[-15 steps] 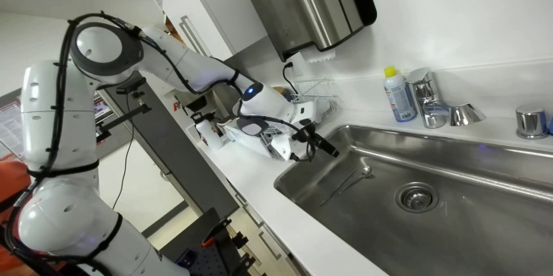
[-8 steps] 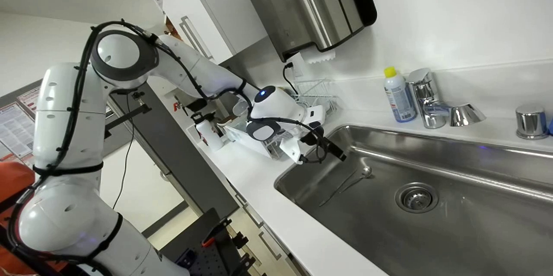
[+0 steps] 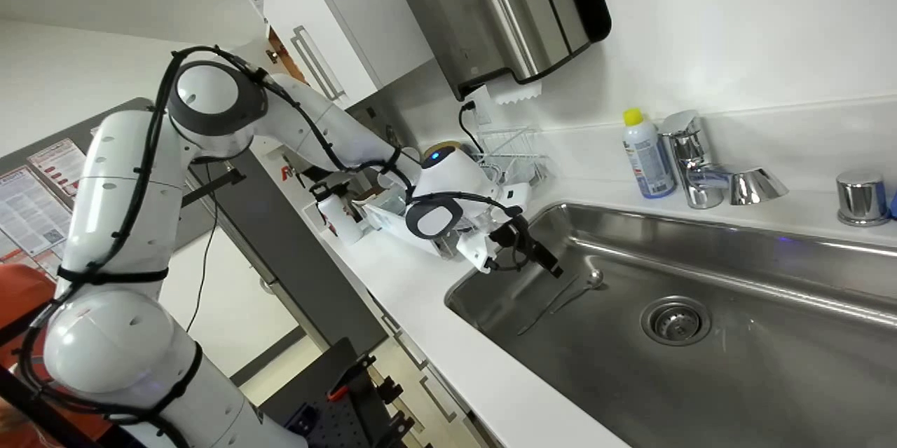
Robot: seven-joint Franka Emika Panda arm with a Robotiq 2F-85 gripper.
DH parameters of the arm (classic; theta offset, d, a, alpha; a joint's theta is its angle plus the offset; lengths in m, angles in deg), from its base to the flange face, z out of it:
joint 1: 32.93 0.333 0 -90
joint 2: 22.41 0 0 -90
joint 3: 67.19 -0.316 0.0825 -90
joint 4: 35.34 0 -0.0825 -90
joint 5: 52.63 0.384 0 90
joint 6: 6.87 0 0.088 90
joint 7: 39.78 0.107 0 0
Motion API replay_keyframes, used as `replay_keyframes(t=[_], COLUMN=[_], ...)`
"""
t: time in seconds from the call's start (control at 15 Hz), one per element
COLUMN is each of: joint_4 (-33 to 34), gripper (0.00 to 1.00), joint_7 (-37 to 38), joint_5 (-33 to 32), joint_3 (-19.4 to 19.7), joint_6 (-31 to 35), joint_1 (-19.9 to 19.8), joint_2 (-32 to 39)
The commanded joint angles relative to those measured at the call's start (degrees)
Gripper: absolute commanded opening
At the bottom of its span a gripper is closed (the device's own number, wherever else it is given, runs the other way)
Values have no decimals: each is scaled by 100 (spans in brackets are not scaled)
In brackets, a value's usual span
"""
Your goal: Open and close the faucet and then put the spoon in the sink on the dish rack
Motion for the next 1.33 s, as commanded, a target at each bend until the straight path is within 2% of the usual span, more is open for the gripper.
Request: replay_keyframes(t=[0.0,0.07,0.13,0.27,0.4,0.67,0.87,1.27], joint_4=[423,428,573,837,1137,1709,2083,2587], gripper=[100,100,100,100,100,100,100,100], joint_7=[732,1398,1637,2359,2729,2957,2950,2970], joint_5=[-393,-1352,-1706,-2712,-3272,-3833,-4006,-4054], joint_3=[664,287,230,-117,-408,-917,-1134,-1353], joint_6=[-761,-731,-854,-1023,-1235,-1625,-1870,-1943], joint_1=[684,263,193,-221,-584,-1265,-1592,-1847], joint_2=[398,287,332,365,476,760,1020,1509])
